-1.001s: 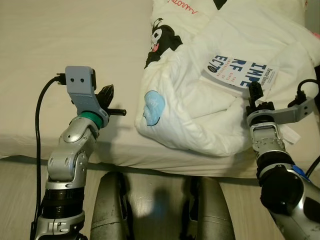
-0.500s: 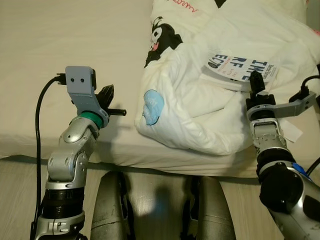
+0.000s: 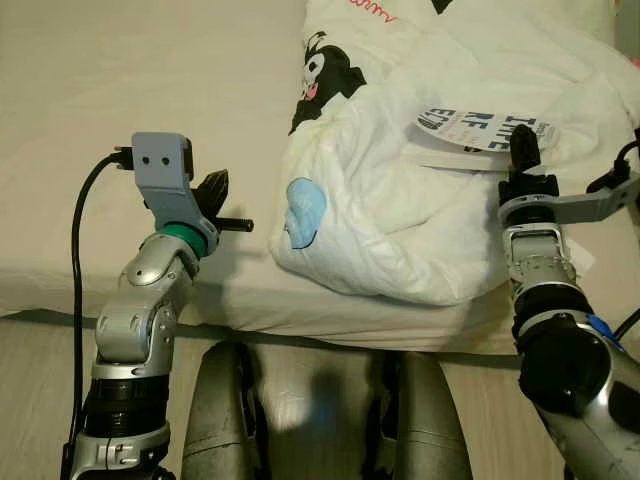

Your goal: Clean up the room

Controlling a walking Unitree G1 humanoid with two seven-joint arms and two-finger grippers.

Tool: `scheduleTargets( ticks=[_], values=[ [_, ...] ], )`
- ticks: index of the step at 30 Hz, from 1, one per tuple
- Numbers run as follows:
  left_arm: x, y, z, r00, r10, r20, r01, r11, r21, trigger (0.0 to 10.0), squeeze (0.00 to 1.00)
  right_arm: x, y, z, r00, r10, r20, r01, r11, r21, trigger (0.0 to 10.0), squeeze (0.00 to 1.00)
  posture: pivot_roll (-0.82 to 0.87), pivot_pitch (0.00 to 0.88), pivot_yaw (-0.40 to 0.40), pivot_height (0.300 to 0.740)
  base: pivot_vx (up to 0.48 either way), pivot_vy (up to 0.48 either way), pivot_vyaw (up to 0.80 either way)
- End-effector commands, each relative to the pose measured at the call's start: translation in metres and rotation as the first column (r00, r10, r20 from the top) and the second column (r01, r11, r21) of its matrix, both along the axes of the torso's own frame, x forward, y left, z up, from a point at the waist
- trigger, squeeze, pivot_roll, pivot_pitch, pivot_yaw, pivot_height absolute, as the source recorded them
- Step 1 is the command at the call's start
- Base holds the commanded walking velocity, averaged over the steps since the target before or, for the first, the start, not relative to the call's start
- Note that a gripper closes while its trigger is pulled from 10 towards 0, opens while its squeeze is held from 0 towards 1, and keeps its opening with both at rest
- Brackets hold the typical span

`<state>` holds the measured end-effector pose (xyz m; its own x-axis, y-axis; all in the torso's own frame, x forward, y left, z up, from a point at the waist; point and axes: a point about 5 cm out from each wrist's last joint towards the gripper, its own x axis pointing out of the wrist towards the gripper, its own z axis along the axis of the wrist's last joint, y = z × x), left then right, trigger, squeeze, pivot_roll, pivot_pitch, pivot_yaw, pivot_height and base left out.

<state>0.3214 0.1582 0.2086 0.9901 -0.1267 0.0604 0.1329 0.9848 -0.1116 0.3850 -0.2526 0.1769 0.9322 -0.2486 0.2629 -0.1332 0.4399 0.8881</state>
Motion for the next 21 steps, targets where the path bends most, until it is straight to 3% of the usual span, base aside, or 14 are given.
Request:
scheduleTargets(
  ticks=[1,11,21],
  values=[
    [-0.0027,-0.0009,-0.005,1.0,-0.001,-0.023,0.001,1.0,0.002,10.0,0.0,-0.0031,-0.0056,-0.0073,0.999,-0.03,-0.027,0.031,0.998,0.047,0.0,0.0,0.11,0.238,0.057,0.585,0.0,0.0,0.0],
    [-0.0025,-0.0018,-0.0056,1.0,-0.003,-0.023,0.003,1.0,0.001,10.0,0.0,-0.0049,-0.0092,-0.0104,0.998,-0.049,-0.035,0.052,0.995,0.083,0.0,0.0,0.11,0.232,0.054,0.585,0.0,0.0,0.0],
    [-0.0014,-0.0022,-0.0062,1.0,-0.003,-0.022,0.003,1.0,0.0,10.0,0.0,-0.0023,-0.0043,-0.0028,0.999,-0.041,0.009,0.041,0.998,0.053,0.0,0.0,0.1,0.225,0.051,0.585,0.0,0.0,0.0]
  ],
)
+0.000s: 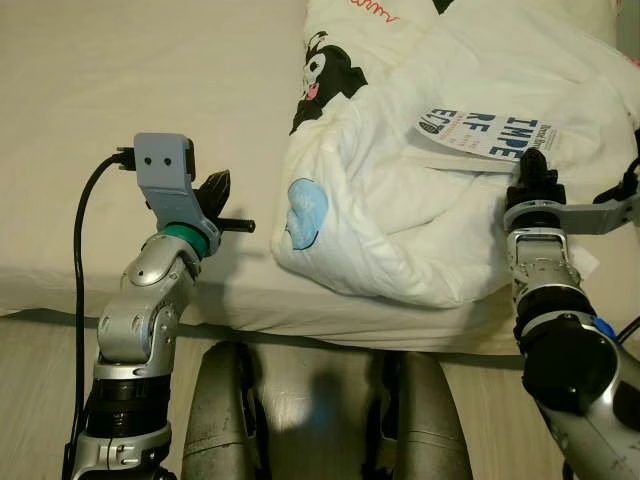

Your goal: Clean up the room

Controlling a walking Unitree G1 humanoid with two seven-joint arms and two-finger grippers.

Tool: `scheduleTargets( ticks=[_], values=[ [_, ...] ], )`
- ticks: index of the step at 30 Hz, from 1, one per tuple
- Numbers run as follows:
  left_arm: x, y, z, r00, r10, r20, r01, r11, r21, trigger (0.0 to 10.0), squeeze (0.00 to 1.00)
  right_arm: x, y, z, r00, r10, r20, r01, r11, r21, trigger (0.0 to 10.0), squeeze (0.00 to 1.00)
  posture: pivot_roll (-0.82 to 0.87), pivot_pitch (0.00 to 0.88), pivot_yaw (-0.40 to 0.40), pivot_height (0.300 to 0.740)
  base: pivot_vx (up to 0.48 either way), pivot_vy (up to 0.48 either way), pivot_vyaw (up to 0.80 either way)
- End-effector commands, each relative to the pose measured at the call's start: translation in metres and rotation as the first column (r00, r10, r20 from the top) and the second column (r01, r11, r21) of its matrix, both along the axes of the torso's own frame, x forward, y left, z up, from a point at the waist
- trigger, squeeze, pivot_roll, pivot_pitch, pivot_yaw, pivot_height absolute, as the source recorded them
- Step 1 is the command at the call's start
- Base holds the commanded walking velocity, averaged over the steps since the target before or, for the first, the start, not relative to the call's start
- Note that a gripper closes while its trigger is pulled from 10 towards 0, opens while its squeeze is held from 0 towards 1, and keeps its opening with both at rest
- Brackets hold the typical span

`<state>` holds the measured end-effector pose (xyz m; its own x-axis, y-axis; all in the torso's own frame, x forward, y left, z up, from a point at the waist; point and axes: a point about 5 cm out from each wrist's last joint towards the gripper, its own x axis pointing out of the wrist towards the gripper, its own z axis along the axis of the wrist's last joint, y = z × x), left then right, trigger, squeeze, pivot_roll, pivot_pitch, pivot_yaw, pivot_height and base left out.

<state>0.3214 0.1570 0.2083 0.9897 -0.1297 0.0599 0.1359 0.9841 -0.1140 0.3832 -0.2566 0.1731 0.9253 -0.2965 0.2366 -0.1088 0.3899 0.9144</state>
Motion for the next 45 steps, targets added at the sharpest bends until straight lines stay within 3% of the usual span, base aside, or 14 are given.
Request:
scheduleTargets(
  ticks=[1,12,13,14,15,16,17,19,22,31,33,38,41,45],
  values=[
    [-0.001,-0.001,-0.006,1.0,-0.001,-0.021,0.001,1.0,0.002,10.0,0.0,0.0,0.001,0.002,1.0,-0.004,0.027,0.004,1.0,-0.008,0.0,0.0,0.1,0.225,0.051,0.585,0.0,0.0,0.0],
    [-0.001,-0.001,-0.007,1.0,0.002,-0.023,-0.002,1.0,-0.002,10.0,0.0,-0.003,0.016,0.003,0.996,0.002,0.085,0.002,0.999,-0.045,0.0,0.0,0.09,0.227,0.044,0.585,0.0,0.0,0.0],
    [-0.001,-0.001,-0.008,1.0,0.003,-0.025,-0.003,1.0,-0.002,10.0,0.0,-0.005,0.022,0.012,0.993,0.026,0.113,-0.008,0.987,-0.157,4.0,0.0,0.09,0.228,0.044,0.585,0.0,0.0,0.0],
    [-0.001,-0.001,-0.008,1.0,0.003,-0.025,-0.003,1.0,-0.002,10.0,0.0,-0.005,0.022,0.012,0.993,0.026,0.113,-0.008,0.987,-0.157,4.0,0.0,0.09,0.228,0.044,0.585,0.0,0.0,0.0],
    [-0.001,-0.001,-0.008,1.0,0.003,-0.027,-0.003,1.0,-0.003,10.0,0.0,-0.008,0.028,0.022,0.989,0.055,0.141,-0.015,0.962,-0.271,10.0,0.0,0.08,0.229,0.046,0.585,0.0,0.0,0.0],
    [-0.001,-0.001,-0.008,1.0,0.003,-0.027,-0.003,1.0,-0.003,10.0,0.0,-0.008,0.028,0.022,0.989,0.055,0.141,-0.015,0.962,-0.271,10.0,0.0,0.08,0.229,0.046,0.585,0.0,0.0,0.0],
    [-0.001,0.0,-0.008,1.0,0.003,-0.028,-0.003,1.0,-0.003,10.0,0.0,-0.011,0.036,0.032,0.982,0.088,0.169,-0.018,0.925,-0.379,10.0,0.0,0.07,0.23,0.046,0.585,0.0,0.0,0.0],
    [-0.001,0.0,-0.008,1.0,0.003,-0.028,-0.003,1.0,-0.003,10.0,0.0,-0.011,0.036,0.032,0.982,0.088,0.169,-0.018,0.925,-0.379,10.0,0.0,0.07,0.23,0.046,0.585,0.0,0.0,0.0],
    [0.001,-0.002,-0.008,1.0,-0.002,-0.028,0.002,1.0,-0.006,10.0,0.0,-0.017,0.046,0.053,0.967,0.136,0.214,0.001,0.842,-0.539,10.0,0.0,0.07,0.227,0.045,0.585,0.0,0.0,0.0],
    [0.001,-0.004,-0.008,1.0,-0.006,-0.026,0.006,1.0,-0.008,10.0,0.0,-0.025,0.054,0.07,0.954,0.159,0.255,0.029,0.796,-0.605,10.0,0.0,0.06,0.224,0.041,0.585,0.0,0.0,0.0],
    [0.001,-0.003,-0.009,1.0,-0.004,-0.026,0.004,1.0,-0.009,10.0,0.0,-0.031,0.057,0.049,0.986,0.039,0.161,0.058,0.83,-0.554,10.0,0.0,0.06,0.226,0.031,0.585,0.0,0.0,0.0],
    [0.0,-0.003,-0.01,1.0,-0.004,-0.028,0.004,1.0,-0.007,10.0,0.0,-0.042,0.066,0.028,0.994,-0.083,0.071,0.108,0.858,-0.502,10.0,0.0,0.06,0.225,0.032,0.585,0.0,0.0,0.0],
    [0.001,-0.005,-0.012,0.999,-0.015,-0.032,0.015,1.0,0.0,10.0,0.0,-0.061,0.092,0.023,0.987,-0.162,0.018,0.144,0.813,-0.565,10.0,0.0,0.06,0.226,0.031,0.585,0.0,0.0,0.0],
    [0.002,-0.006,-0.012,0.999,-0.018,-0.032,0.018,1.0,0.001,10.0,0.0,-0.07,0.094,0.017,0.976,-0.214,-0.036,0.15,0.787,-0.598,10.0,0.0,0.06,0.225,0.026,0.585,0.0,0.0,0.0]
  ],
)
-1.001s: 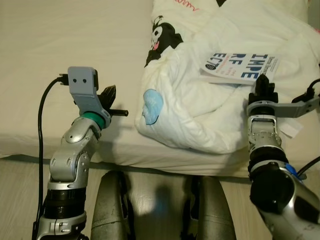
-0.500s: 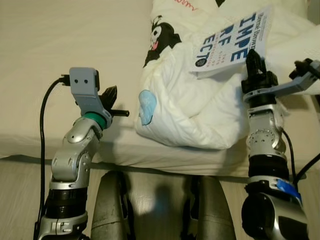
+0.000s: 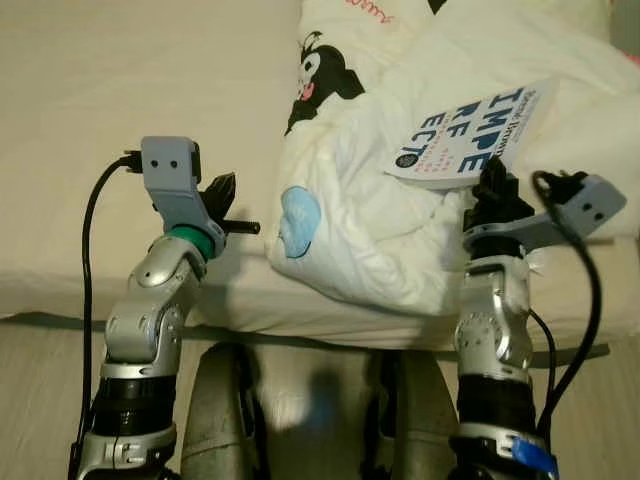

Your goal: Clean up the room

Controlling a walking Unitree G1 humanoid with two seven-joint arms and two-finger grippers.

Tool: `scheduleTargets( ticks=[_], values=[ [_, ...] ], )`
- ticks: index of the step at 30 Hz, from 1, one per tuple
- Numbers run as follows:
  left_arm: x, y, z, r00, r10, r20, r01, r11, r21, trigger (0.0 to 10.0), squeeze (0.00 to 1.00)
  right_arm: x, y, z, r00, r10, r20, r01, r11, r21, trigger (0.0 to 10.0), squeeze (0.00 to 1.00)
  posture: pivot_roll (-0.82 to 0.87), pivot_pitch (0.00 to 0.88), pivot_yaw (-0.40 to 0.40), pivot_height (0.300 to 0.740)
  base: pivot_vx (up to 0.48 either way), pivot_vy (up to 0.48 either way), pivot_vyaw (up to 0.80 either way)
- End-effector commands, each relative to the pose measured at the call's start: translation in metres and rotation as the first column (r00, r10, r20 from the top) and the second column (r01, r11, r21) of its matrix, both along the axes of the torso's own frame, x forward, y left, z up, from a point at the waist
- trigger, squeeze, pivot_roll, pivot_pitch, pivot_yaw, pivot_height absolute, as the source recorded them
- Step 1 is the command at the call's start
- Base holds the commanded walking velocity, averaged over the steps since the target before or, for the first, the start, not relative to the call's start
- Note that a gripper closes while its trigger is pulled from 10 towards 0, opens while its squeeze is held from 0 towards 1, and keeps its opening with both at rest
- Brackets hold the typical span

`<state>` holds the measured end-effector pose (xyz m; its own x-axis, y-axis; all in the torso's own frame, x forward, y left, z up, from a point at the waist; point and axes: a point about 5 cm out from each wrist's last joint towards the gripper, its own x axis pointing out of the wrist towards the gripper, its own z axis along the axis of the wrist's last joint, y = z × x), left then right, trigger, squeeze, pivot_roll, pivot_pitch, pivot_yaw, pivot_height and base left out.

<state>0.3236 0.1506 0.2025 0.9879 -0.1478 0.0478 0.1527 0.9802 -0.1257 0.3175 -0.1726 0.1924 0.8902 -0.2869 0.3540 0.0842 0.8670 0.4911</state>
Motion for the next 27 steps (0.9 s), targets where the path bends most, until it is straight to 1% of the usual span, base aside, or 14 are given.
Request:
scheduleTargets(
  ticks=[1,4,7,8,11,14,15,16,17,21,22,23,25,27],
  values=[
    [0.0,0.0,-0.006,1.0,0.001,-0.017,-0.001,1.0,0.011,10.0,0.0,-0.007,0.01,-0.005,0.999,-0.026,-0.042,0.026,1.0,-0.003,10.0,0.0,0.05,0.225,0.025,0.585,0.0,0.0,0.0],
    [-0.001,0.0,-0.008,1.0,0.001,-0.021,-0.001,1.0,0.009,10.0,0.0,-0.012,0.016,0.001,0.996,-0.065,-0.055,0.058,0.991,-0.118,10.0,0.0,0.05,0.225,0.023,0.585,0.0,0.0,0.0],
    [-0.002,-0.001,-0.009,1.0,0.0,-0.022,0.0,1.0,0.009,10.0,0.0,-0.013,0.019,0.002,0.996,-0.067,-0.06,0.059,0.991,-0.122,10.0,0.0,0.05,0.225,0.023,0.585,0.0,0.0,0.0],
    [-0.003,-0.002,-0.01,1.0,-0.001,-0.024,0.001,1.0,0.009,10.0,0.0,-0.018,0.029,-0.004,0.991,-0.051,-0.123,0.039,0.995,-0.093,10.0,0.0,0.06,0.224,0.018,0.585,0.0,0.0,0.0],
    [-0.003,-0.002,-0.01,1.0,-0.002,-0.025,0.002,1.0,0.009,10.0,0.0,-0.022,0.036,-0.009,0.987,-0.024,-0.158,0.015,0.998,-0.056,10.0,0.0,0.06,0.224,0.017,0.585,0.0,0.0,0.0],
    [-0.003,-0.001,-0.012,1.0,0.002,-0.028,-0.002,1.0,0.011,10.0,0.0,-0.029,0.039,-0.04,0.95,0.028,-0.312,0.03,0.984,0.178,10.0,0.0,0.05,0.223,0.016,0.585,0.0,0.0,0.0],
    [-0.004,0.0,-0.012,1.0,0.004,-0.029,-0.004,1.0,0.012,10.0,0.0,-0.031,0.036,-0.052,0.931,0.033,-0.363,0.061,0.968,0.245,10.0,0.44,0.05,0.223,0.016,0.585,0.0,0.0,0.0],
    [-0.004,0.0,-0.012,1.0,0.004,-0.029,-0.004,1.0,0.012,10.0,0.0,-0.031,0.036,-0.052,0.931,0.033,-0.363,0.061,0.968,0.245,10.0,0.44,0.05,0.223,0.016,0.585,0.0,0.0,0.0],
    [-0.004,0.0,-0.012,1.0,0.004,-0.03,-0.004,1.0,0.012,10.0,0.0,-0.032,0.034,-0.059,0.922,0.031,-0.385,0.084,0.957,0.277,10.0,1.0,0.05,0.221,0.016,0.585,0.0,0.0,0.0],
    [-0.003,-0.001,-0.014,0.999,0.004,-0.033,-0.004,1.0,0.014,10.0,0.0,-0.032,0.029,-0.062,0.913,0.009,-0.409,0.124,0.946,0.299,10.0,1.0,0.05,0.219,0.018,0.585,0.0,0.0,0.0],
    [-0.003,-0.001,-0.014,0.999,0.003,-0.035,-0.003,1.0,0.015,10.0,0.0,-0.031,0.028,-0.056,0.919,-0.002,-0.395,0.118,0.956,0.27,10.0,0.86,0.04,0.217,0.018,0.585,0.0,0.0,0.0],
    [-0.003,-0.002,-0.015,0.999,0.002,-0.037,-0.001,1.0,0.016,10.0,0.0,-0.031,0.027,-0.049,0.924,-0.013,-0.382,0.108,0.968,0.227,10.0,0.0,0.04,0.217,0.018,0.585,0.0,0.0,0.0],
    [-0.003,-0.002,-0.015,0.999,0.002,-0.037,-0.001,1.0,0.016,10.0,0.0,-0.031,0.027,-0.049,0.924,-0.013,-0.382,0.108,0.968,0.227,10.0,0.0,0.04,0.217,0.018,0.585,0.0,0.0,0.0],
    [-0.002,-0.002,-0.015,0.999,-0.001,-0.038,0.001,1.0,0.015,10.0,0.0,-0.029,0.03,-0.028,0.951,-0.035,-0.308,0.065,0.994,0.088,10.0,0.0,0.04,0.214,0.019,0.585,0.0,0.0,0.0]
  ],
)
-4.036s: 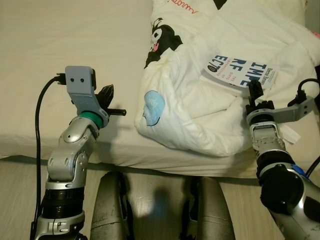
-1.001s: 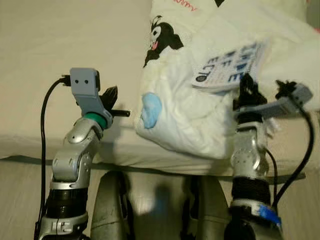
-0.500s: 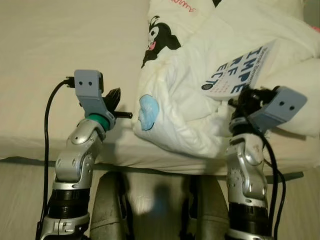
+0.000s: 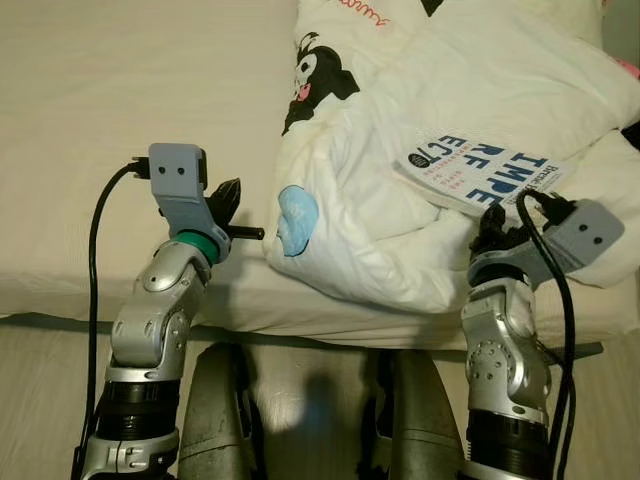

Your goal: Clean up the room

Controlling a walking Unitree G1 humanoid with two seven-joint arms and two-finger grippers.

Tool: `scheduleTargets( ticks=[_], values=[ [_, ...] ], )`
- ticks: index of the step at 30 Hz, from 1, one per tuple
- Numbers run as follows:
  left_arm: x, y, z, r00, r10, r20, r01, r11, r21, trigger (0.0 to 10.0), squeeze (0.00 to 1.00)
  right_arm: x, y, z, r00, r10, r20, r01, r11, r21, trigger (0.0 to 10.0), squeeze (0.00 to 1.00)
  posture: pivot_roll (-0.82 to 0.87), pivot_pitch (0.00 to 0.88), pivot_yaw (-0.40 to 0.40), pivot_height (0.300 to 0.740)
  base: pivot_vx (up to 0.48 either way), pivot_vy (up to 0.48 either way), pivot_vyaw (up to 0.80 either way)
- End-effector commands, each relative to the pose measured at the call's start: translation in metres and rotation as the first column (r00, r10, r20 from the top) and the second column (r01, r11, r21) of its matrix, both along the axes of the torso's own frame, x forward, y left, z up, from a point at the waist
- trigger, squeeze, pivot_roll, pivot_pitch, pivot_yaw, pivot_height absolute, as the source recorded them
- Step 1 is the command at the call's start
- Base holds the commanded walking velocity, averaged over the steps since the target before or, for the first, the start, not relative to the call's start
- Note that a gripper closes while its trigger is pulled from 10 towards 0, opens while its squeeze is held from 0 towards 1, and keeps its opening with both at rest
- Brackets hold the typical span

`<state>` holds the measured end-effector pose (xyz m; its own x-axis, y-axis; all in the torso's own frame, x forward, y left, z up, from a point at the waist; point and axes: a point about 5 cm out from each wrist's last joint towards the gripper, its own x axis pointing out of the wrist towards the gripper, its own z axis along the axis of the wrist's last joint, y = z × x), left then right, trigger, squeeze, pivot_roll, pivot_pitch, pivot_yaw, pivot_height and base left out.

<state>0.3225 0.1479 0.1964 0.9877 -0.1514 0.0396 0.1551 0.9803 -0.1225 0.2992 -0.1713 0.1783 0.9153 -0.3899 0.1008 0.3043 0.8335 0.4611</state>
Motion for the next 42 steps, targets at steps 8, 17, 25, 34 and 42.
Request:
scheduleTargets(
  ticks=[8,17,25,34,42],
  values=[
    [0.001,-0.002,-0.009,1.0,-0.003,-0.027,0.003,1.0,0.005,10.0,0.0,0.004,0.03,0.001,0.989,0.146,0.021,-0.147,0.983,0.11,10.0,0.0,0.03,0.206,0.02,0.585,0.0,0.0,0.0],
    [0.001,0.0,-0.008,1.0,0.0,-0.024,0.0,1.0,0.011,10.0,0.0,0.014,0.021,-0.006,0.982,0.143,0.123,-0.18,0.899,0.398,10.0,0.0,0.04,0.205,0.027,0.585,0.0,0.0,0.0],
    [0.002,-0.002,-0.008,1.0,-0.007,-0.024,0.007,1.0,0.011,10.0,0.0,0.009,0.018,0.001,0.921,0.172,0.35,-0.344,0.781,0.521,10.0,1.0,0.03,0.206,0.033,0.585,0.0,0.0,0.0],
    [0.004,-0.004,-0.007,1.0,-0.019,-0.023,0.02,1.0,0.012,10.0,0.0,-0.01,0.013,0.01,0.717,0.399,0.572,-0.664,0.642,0.383,10.0,1.0,0.02,0.203,0.038,0.585,0.0,0.0,0.0],
    [0.005,-0.008,-0.01,0.999,-0.026,-0.026,0.026,1.0,0.008,10.0,0.0,-0.026,0.014,-0.02,0.672,0.37,0.641,-0.727,0.496,0.475,10.0,1.0,0.0,0.203,0.027,0.585,0.0,0.0,0.0]
  ],
)
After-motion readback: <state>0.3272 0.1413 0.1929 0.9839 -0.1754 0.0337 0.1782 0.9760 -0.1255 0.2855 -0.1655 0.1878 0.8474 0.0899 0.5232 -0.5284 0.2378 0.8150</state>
